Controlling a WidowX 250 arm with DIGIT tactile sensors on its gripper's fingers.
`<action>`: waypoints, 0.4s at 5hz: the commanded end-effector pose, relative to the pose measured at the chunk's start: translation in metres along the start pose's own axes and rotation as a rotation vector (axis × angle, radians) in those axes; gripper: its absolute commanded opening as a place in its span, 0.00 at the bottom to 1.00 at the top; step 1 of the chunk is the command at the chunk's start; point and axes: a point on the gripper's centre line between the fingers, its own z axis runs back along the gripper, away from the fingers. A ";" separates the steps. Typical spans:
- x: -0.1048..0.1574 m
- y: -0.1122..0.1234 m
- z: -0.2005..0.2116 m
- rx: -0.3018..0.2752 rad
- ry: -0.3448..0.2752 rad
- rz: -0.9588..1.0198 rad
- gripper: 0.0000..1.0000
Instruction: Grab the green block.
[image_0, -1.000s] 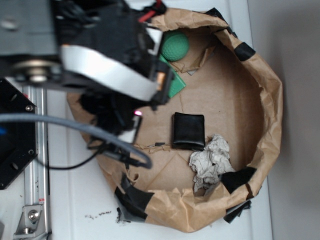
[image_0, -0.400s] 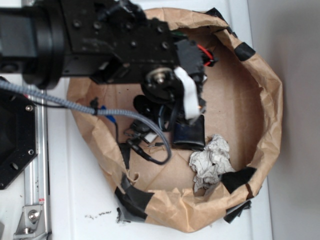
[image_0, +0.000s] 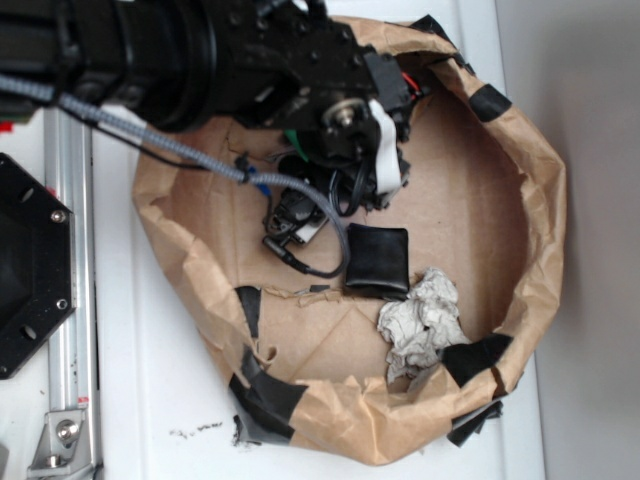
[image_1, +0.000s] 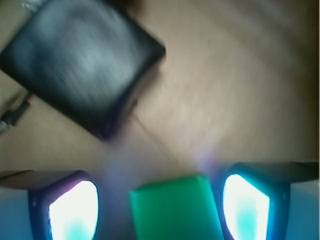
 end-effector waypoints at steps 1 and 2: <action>0.015 -0.002 0.003 0.045 0.000 -0.023 1.00; 0.008 0.001 -0.003 0.050 0.019 -0.012 1.00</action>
